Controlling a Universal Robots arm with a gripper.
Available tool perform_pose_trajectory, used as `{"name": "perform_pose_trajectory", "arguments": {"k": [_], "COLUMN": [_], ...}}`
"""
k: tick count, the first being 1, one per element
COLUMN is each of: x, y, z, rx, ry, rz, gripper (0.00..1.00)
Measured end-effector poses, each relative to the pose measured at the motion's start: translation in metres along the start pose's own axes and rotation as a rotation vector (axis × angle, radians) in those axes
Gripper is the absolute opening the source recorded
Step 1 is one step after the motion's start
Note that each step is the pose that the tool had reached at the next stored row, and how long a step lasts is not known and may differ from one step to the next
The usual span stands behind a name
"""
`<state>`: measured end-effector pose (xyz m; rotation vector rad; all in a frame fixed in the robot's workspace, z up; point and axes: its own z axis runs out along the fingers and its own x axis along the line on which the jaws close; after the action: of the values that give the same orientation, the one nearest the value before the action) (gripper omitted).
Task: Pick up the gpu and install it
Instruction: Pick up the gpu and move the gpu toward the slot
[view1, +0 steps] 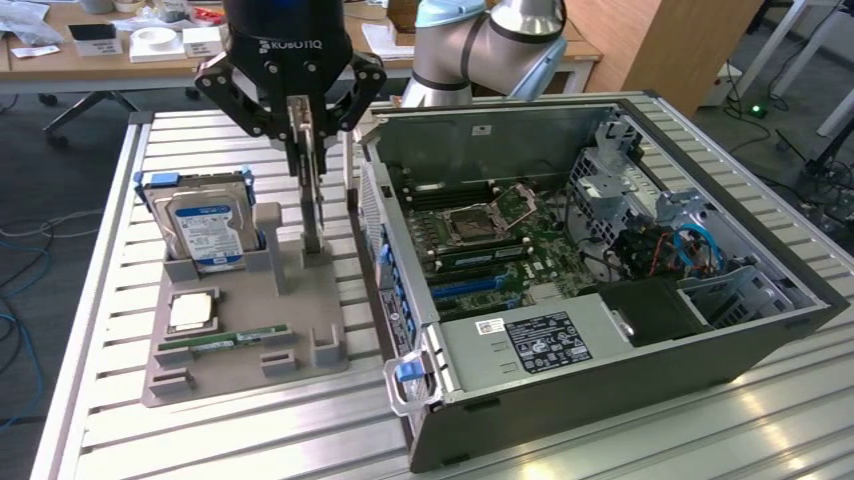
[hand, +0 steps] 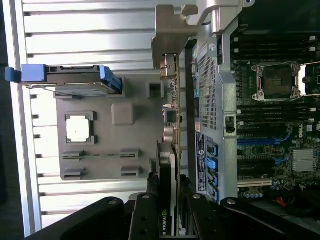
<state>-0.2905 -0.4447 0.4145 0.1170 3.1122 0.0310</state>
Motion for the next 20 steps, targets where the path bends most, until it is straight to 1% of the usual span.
{"name": "perform_pose_trajectory", "arguments": {"k": [3, 7, 20], "x": [-0.003, -0.007, -0.028], "y": [0.0002, 0.0006, 0.0025], "z": [0.0001, 0.0002, 0.0005], "rx": [-0.0033, -0.0056, -0.0098], "ry": [0.0002, 0.0003, 0.0007], "rz": [0.0, 0.0, 0.0], "gripper": [0.27, 0.27, 0.27]}}
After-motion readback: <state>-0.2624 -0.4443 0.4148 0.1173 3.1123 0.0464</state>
